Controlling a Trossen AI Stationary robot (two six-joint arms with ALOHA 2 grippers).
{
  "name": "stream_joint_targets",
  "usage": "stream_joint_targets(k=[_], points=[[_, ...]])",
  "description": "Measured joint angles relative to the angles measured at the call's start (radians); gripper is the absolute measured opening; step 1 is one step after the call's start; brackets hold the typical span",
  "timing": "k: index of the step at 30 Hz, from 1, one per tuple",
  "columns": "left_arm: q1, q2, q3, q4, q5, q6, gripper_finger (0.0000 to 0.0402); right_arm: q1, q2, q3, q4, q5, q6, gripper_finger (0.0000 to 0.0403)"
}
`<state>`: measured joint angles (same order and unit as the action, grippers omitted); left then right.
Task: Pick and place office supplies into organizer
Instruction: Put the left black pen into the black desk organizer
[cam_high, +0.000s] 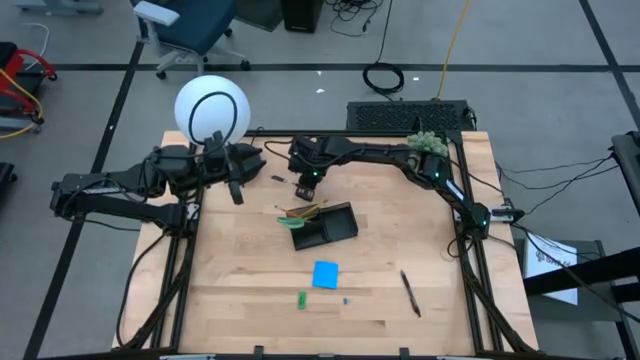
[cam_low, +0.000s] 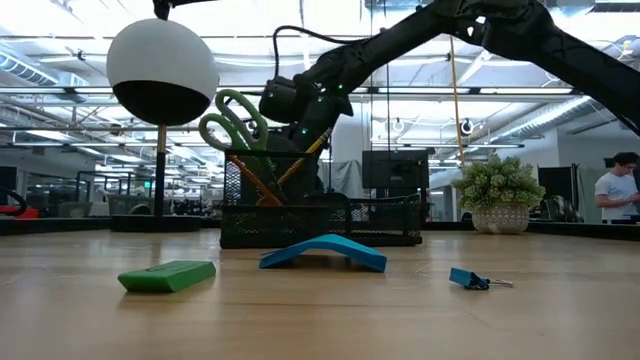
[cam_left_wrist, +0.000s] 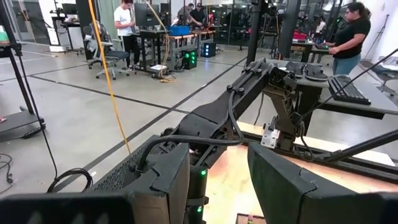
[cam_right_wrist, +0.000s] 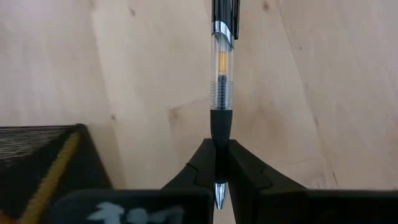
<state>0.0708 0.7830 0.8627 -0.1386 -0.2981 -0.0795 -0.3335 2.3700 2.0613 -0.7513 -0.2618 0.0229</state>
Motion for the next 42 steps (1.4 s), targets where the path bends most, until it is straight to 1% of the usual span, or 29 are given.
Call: stream_joint_targets(k=[6, 12, 18, 22, 28, 32, 42], points=[[0.000, 0.000, 0.000, 0.039, 0.000, 0.010, 0.0159, 0.001, -0.052, 0.000, 0.026, -0.003, 0.026, 0.0007], [0.000, -0.009, -0.001, 0.041, 0.000, 0.033, 0.0159, 0.001, -0.099, 0.002, 0.048, -0.004, 0.043, 0.0007], [0.001, -0.055, -0.001, 0.040, 0.000, 0.062, 0.0159, 0.005, -0.138, 0.002, 0.052, -0.004, 0.089, 0.0007], [0.001, -0.093, -0.001, 0.040, -0.001, 0.083, 0.0159, 0.015, -0.162, 0.002, 0.105, -0.010, 0.141, 0.0007], [0.001, -0.144, -0.001, 0.040, -0.054, 0.078, 0.0159, 0.032, -0.177, 0.002, 0.218, -0.052, 0.237, 0.0007], [0.001, -0.171, -0.001, 0.038, -0.078, 0.078, 0.0159, 0.047, -0.190, 0.003, 0.261, -0.058, 0.254, 0.0007], [0.001, -0.222, -0.001, 0.037, -0.123, 0.077, 0.0159, 0.100, -0.223, 0.002, 0.260, -0.058, 0.255, 0.0007]])
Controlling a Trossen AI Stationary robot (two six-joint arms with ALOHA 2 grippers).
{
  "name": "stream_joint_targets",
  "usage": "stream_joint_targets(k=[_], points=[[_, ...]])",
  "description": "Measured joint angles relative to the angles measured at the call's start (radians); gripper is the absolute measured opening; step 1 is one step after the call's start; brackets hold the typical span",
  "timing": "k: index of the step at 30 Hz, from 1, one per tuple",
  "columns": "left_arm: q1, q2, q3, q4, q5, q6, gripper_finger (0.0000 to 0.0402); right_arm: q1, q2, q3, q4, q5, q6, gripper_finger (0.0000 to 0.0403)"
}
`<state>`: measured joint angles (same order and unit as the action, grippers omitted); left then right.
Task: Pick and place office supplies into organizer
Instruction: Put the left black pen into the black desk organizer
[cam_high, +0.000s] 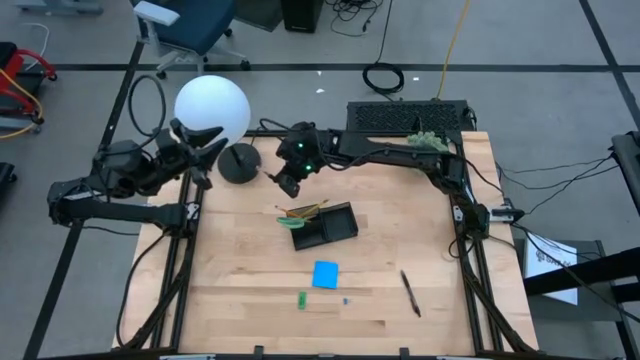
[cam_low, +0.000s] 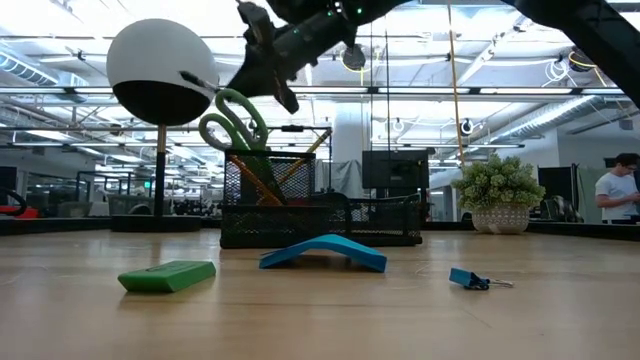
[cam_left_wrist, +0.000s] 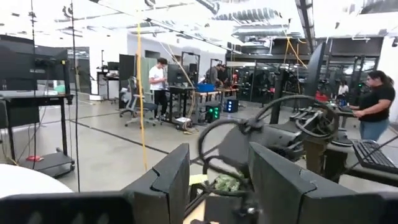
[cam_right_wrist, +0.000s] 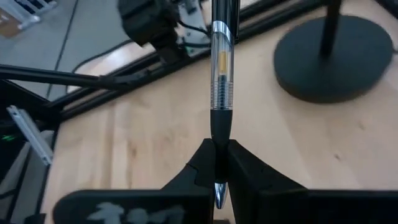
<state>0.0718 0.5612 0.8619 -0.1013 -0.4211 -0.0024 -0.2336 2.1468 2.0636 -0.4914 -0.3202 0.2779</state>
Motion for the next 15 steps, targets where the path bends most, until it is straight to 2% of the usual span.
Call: stream_joint_targets(k=[4, 15], points=[[0.000, -0.001, 0.000, 0.001, -0.001, 0.004, 0.0159, 0.020, -0.004, 0.000, 0.017, -0.023, 0.055, 0.0007], [0.000, 0.001, 0.000, 0.001, -0.001, -0.001, 0.0159, 0.042, -0.010, 0.000, 0.235, -0.049, 0.178, 0.0007]])
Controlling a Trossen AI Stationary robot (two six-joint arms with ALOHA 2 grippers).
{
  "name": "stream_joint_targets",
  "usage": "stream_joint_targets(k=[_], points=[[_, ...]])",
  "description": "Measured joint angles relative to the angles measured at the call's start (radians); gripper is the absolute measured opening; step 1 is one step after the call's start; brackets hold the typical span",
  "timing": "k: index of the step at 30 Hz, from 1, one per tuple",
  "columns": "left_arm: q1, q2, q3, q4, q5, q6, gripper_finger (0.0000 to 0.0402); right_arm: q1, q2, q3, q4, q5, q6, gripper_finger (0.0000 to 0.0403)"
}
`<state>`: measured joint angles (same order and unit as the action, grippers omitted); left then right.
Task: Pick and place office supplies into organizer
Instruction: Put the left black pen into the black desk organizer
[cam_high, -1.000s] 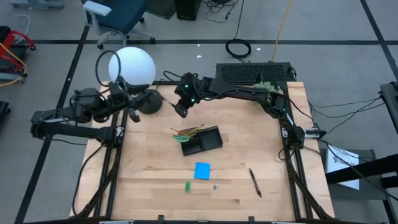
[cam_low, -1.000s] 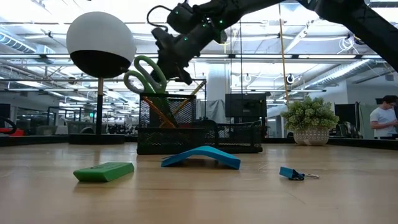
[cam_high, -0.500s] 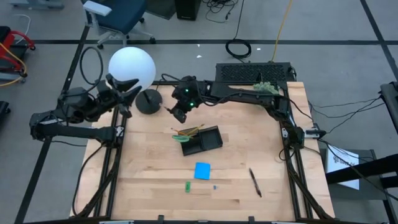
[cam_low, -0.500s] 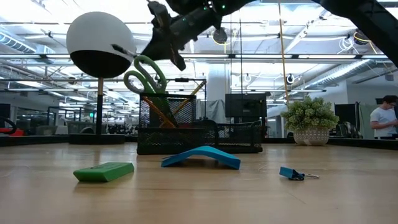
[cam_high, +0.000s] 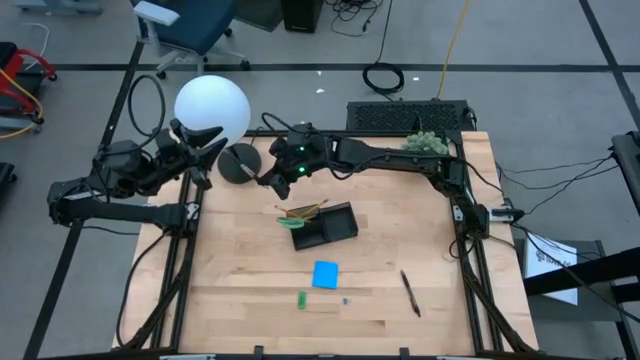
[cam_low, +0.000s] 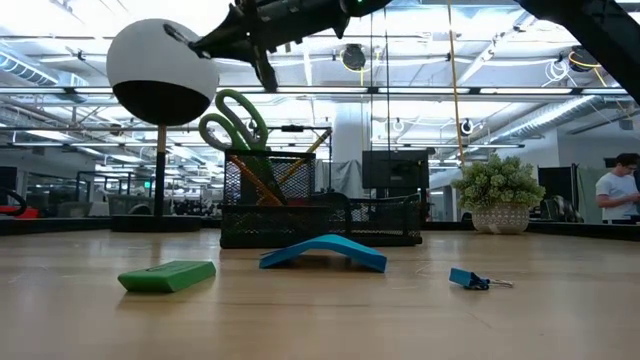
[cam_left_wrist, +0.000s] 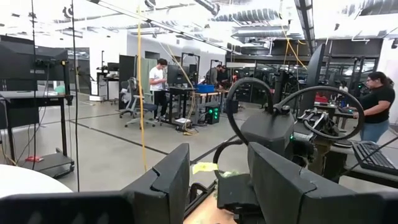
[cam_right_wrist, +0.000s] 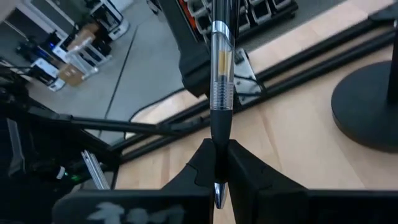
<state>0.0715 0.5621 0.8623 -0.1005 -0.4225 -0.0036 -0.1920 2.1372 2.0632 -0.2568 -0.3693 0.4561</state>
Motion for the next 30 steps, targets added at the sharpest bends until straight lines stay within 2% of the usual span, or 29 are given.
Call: stream_joint_targets(k=[6, 20, 22, 25, 30], points=[[0.000, 0.000, 0.000, 0.000, -0.004, -0.002, 0.0159, 0.012, 0.001, 0.000, -0.005, 0.012, -0.007, 0.0007], [0.000, 0.000, 0.000, 0.000, -0.008, -0.009, 0.0159, 0.083, -0.022, -0.030, 0.002, 0.118, 0.012, 0.0007], [0.000, 0.000, 0.000, 0.000, -0.008, -0.009, 0.0159, 0.089, -0.072, -0.107, 0.048, 0.163, 0.025, 0.0007], [0.000, 0.000, 0.000, -0.001, -0.008, -0.009, 0.0159, 0.091, -0.190, -0.319, 0.190, 0.188, 0.061, 0.0007], [0.000, 0.000, 0.000, -0.002, -0.008, -0.008, 0.0159, 0.086, -0.388, -0.746, 0.659, 0.252, 0.140, 0.0007]])
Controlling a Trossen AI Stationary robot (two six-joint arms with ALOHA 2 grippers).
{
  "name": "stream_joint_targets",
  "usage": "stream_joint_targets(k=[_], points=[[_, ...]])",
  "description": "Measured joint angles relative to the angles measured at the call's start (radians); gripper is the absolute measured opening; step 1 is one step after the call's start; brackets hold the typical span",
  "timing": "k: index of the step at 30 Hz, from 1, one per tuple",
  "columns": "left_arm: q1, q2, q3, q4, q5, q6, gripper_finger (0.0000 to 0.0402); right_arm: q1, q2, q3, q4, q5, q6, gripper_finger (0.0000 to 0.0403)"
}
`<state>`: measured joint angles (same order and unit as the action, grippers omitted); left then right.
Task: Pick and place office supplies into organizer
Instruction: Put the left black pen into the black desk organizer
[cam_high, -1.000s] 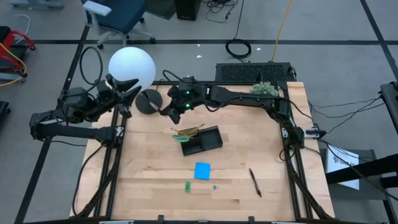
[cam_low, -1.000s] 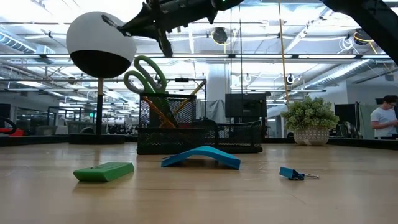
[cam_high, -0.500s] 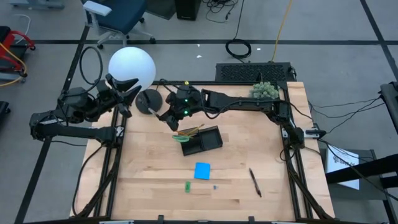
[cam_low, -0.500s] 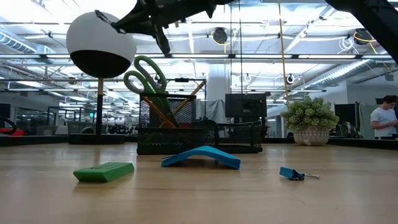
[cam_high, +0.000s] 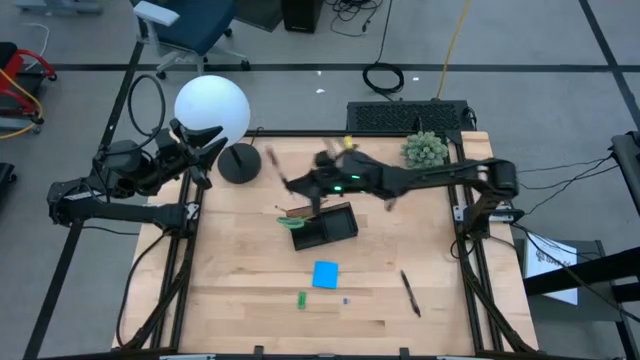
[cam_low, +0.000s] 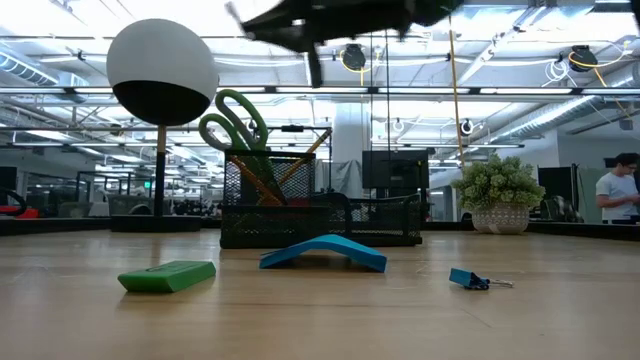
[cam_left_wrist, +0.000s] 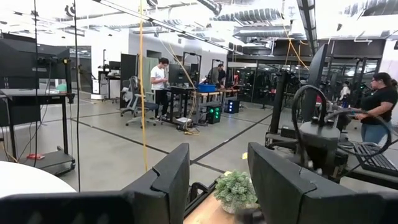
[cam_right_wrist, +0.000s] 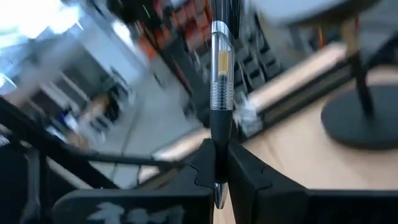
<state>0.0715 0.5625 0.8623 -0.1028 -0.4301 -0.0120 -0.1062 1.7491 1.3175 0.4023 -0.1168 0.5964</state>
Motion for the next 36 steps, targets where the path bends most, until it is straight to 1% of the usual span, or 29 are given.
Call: stream_joint_targets(k=[2, 4, 6, 8, 15, 22, 26, 29, 36], points=[[0.000, 0.000, 0.000, 0.000, 0.000, 0.001, 0.0159, 0.000, -0.061, -0.129, 0.155, 0.035, -0.007, 0.0007], [0.000, 0.000, 0.000, 0.000, 0.000, 0.005, 0.0159, 0.000, -0.099, -0.227, 0.252, 0.076, -0.006, 0.0007], [0.000, 0.000, 0.000, 0.000, 0.000, 0.004, 0.0159, 0.000, -0.112, -0.295, 0.311, 0.095, -0.006, 0.0007], [0.000, 0.000, 0.000, 0.000, 0.000, 0.004, 0.0159, 0.000, -0.111, -0.330, 0.351, 0.093, 0.002, 0.0007], [0.000, 0.000, 0.000, 0.000, 0.000, 0.000, 0.0159, 0.039, -0.070, -0.339, 0.374, 0.090, -0.015, 0.0007], [0.000, 0.000, 0.000, -0.001, -0.014, -0.043, 0.0159, 0.064, -0.008, -0.340, 0.378, 0.082, -0.059, 0.0008], [0.000, 0.000, 0.000, -0.001, -0.016, -0.050, 0.0159, 0.057, 0.036, -0.340, 0.399, 0.036, -0.083, 0.0008], [0.000, 0.000, 0.000, -0.001, -0.016, -0.050, 0.0159, 0.048, 0.070, -0.340, 0.402, 0.025, -0.110, 0.0008], [0.000, 0.000, 0.000, -0.008, -0.016, -0.080, 0.0159, 0.012, 0.116, -0.340, 0.407, -0.078, -0.152, 0.0008]])
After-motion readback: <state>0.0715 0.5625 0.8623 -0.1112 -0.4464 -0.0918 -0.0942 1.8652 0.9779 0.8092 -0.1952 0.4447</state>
